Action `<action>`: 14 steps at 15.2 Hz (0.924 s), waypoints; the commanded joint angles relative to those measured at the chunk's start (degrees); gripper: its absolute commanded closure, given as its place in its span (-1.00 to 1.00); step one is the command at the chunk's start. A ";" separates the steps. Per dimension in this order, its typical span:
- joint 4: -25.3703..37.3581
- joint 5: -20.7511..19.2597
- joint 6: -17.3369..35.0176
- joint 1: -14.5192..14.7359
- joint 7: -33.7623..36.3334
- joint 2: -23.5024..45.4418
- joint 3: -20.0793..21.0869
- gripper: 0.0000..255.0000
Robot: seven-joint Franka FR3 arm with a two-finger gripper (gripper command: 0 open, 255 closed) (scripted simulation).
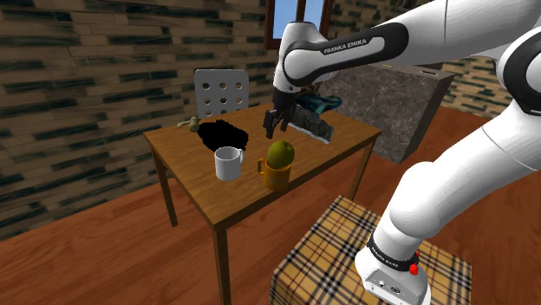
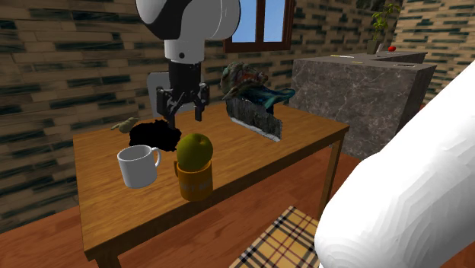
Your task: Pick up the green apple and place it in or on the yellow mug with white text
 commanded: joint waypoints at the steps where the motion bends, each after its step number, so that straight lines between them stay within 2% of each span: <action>1: -0.03 0.00 0.01 0.00 -0.01 0.02 -0.01 -1.00; 2: 0.03 0.02 -0.05 0.04 0.10 0.00 0.07 -1.00; 6: 5.68 -0.17 -7.59 -0.08 0.17 -1.88 -0.15 -1.00; 14: 5.68 -0.17 -7.59 -0.08 0.17 -1.88 -0.15 -1.00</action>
